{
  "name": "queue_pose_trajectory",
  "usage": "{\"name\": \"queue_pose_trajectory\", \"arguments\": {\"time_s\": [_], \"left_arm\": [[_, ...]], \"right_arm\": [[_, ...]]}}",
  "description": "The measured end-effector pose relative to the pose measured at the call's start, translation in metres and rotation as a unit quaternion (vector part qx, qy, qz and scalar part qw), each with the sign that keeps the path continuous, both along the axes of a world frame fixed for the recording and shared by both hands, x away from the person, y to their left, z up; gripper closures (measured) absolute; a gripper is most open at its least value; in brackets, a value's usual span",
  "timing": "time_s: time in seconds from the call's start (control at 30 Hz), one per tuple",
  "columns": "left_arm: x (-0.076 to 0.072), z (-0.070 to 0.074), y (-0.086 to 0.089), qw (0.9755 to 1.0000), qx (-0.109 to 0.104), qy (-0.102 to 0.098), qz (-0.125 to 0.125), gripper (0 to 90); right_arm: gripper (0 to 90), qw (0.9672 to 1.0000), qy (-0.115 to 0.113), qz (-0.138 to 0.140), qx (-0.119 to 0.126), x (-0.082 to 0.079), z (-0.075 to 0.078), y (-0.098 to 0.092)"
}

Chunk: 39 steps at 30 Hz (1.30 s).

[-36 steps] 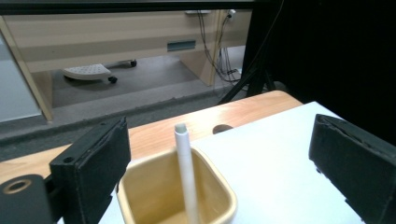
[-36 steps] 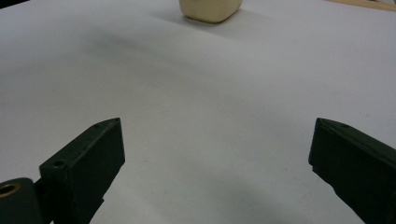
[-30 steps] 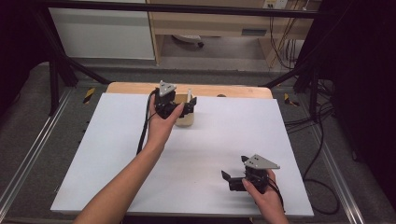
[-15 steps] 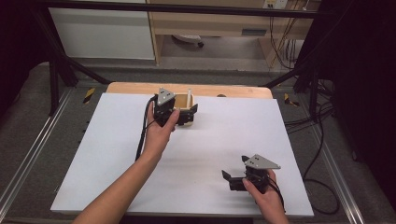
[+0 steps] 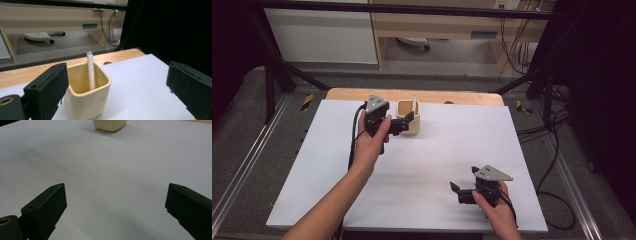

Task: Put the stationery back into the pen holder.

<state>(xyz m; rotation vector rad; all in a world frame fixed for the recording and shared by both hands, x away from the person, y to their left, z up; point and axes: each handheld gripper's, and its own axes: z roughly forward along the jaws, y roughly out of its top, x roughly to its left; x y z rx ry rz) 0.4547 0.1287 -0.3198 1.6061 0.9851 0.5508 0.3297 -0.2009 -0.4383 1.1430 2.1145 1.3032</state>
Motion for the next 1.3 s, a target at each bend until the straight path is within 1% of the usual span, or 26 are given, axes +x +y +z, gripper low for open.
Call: {"name": "queue_pose_trajectory", "arguments": {"time_s": [0.1, 0.17, 0.27, 0.43, 0.5, 0.67, 0.73, 0.8, 0.83, 0.87, 0.9, 0.93, 1.03, 1.13, 1.17, 1.23, 1.3], "left_arm": [[-0.002, 0.000, 0.007, 0.9998, -0.014, 0.015, -0.006, 4.4], [-0.004, -0.001, 0.011, 0.9999, -0.007, 0.013, -0.004, 4.6], [-0.009, -0.002, 0.016, 1.0000, 0.003, 0.006, -0.005, 4.8], [-0.015, -0.001, 0.024, 1.0000, -0.001, 0.000, -0.005, 4.9], [-0.022, -0.002, 0.031, 1.0000, -0.001, -0.002, -0.007, 5.0], [-0.036, -0.007, 0.044, 0.9999, 0.001, 0.002, -0.010, 5.2], [-0.043, -0.010, 0.050, 0.9999, 0.007, 0.001, -0.013, 5.2], [-0.051, -0.013, 0.057, 0.9997, 0.020, 0.000, -0.012, 5.2], [-0.055, -0.015, 0.060, 0.9997, 0.023, 0.002, -0.012, 5.4], [-0.055, -0.015, 0.060, 0.9997, 0.023, 0.002, -0.012, 5.4], [-0.063, -0.018, 0.067, 0.9996, 0.024, 0.006, -0.014, 5.4], [-0.068, -0.019, 0.071, 0.9996, 0.025, 0.005, -0.015, 5.4], [-0.082, -0.023, 0.081, 0.9996, 0.027, -0.006, -0.008, 5.5], [-0.097, -0.032, 0.088, 0.9993, 0.034, -0.011, -0.010, 5.6], [-0.102, -0.038, 0.089, 0.9994, 0.033, -0.009, -0.010, 5.7], [-0.111, -0.050, 0.090, 0.9992, 0.036, 0.004, -0.016, 6.0], [-0.119, -0.059, 0.093, 0.9992, 0.034, 0.010, -0.020, 6.0]], "right_arm": [[3.8, 1.0000, 0.003, -0.002, 0.003, 0.000, 0.000, -0.001], [3.8, 1.0000, 0.004, -0.004, 0.003, 0.000, 0.000, -0.001], [3.8, 1.0000, 0.004, -0.006, 0.003, 0.000, 0.000, -0.002], [3.7, 1.0000, 0.002, -0.006, 0.001, 0.000, 0.000, -0.002], [3.7, 1.0000, 0.003, -0.005, 0.001, 0.000, 0.000, -0.002], [3.6, 1.0000, 0.001, -0.006, 0.002, -0.001, 0.001, -0.003], [3.5, 1.0000, 0.001, -0.005, 0.003, -0.001, 0.001, -0.004], [3.5, 1.0000, 0.001, -0.007, 0.004, -0.001, 0.002, -0.005], [3.5, 0.9999, 0.001, -0.008, 0.006, -0.002, 0.002, -0.006], [3.5, 0.9999, 0.001, -0.008, 0.006, -0.002, 0.002, -0.006], [3.5, 0.9999, -0.003, -0.010, 0.006, -0.002, 0.004, -0.008], [3.5, 0.9999, -0.003, -0.011, 0.007, -0.002, 0.004, -0.009], [3.5, 0.9998, -0.005, -0.015, 0.006, -0.003, 0.005, -0.012], [3.5, 0.9997, -0.005, -0.022, 0.010, -0.003, 0.005, -0.014], [3.5, 0.9997, -0.006, -0.022, 0.011, -0.003, 0.005, -0.015], [3.5, 0.9997, -0.005, -0.025, 0.006, -0.002, 0.004, -0.017], [3.5, 0.9996, -0.002, -0.028, 0.007, -0.001, 0.003, -0.018]]}}
